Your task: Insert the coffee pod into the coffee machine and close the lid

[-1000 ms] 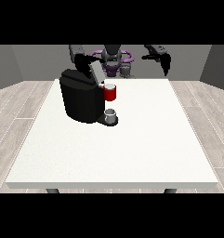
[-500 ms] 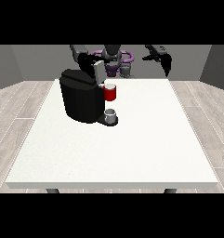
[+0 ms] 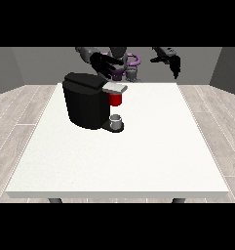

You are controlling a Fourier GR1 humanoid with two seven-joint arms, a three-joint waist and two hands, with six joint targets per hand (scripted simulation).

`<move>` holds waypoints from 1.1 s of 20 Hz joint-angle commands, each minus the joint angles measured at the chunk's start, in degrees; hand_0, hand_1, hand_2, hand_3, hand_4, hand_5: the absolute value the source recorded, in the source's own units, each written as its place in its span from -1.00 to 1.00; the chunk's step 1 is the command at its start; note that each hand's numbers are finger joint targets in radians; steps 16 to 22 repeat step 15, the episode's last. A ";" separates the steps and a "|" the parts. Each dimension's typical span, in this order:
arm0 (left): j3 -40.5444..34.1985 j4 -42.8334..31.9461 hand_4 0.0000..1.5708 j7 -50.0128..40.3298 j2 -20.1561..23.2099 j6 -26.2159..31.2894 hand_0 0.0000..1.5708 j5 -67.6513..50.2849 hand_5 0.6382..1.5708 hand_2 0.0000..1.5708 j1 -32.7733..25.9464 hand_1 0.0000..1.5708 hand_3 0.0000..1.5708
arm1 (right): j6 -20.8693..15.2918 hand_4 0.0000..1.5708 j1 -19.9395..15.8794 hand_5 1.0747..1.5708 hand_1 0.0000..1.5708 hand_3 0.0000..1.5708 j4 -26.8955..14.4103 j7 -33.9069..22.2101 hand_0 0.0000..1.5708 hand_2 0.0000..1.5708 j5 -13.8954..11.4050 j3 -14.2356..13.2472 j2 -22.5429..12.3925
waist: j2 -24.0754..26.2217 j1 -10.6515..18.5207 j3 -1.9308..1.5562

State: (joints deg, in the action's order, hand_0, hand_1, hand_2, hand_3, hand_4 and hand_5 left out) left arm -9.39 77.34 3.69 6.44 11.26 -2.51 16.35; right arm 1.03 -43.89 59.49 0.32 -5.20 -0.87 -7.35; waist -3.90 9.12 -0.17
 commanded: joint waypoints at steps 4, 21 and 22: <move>0.47 0.08 -0.77 4.70 0.18 0.70 -1.00 0.25 1.00 -1.00 -2.68 -1.00 -1.00 | 1.05 -0.96 -0.17 1.00 -1.00 -1.00 0.91 4.07 -1.00 -1.00 -1.65 2.46 2.78 | 0.95 -1.08 0.17; -1.11 -3.84 -0.76 8.55 -1.22 -1.62 -1.00 0.30 1.00 -1.00 -8.32 -1.00 -1.00 | 1.52 -0.80 21.87 1.00 -1.00 -1.00 10.38 9.58 -1.00 -1.00 8.20 11.14 7.30 | 9.91 -9.85 0.17; -1.11 -3.84 -0.76 8.55 -1.22 -1.62 -1.00 0.30 1.00 -1.00 -8.32 -1.00 -1.00 | 1.52 -0.80 21.87 1.00 -1.00 -1.00 10.38 9.58 -1.00 -1.00 8.20 11.14 7.30 | 9.91 -9.85 0.17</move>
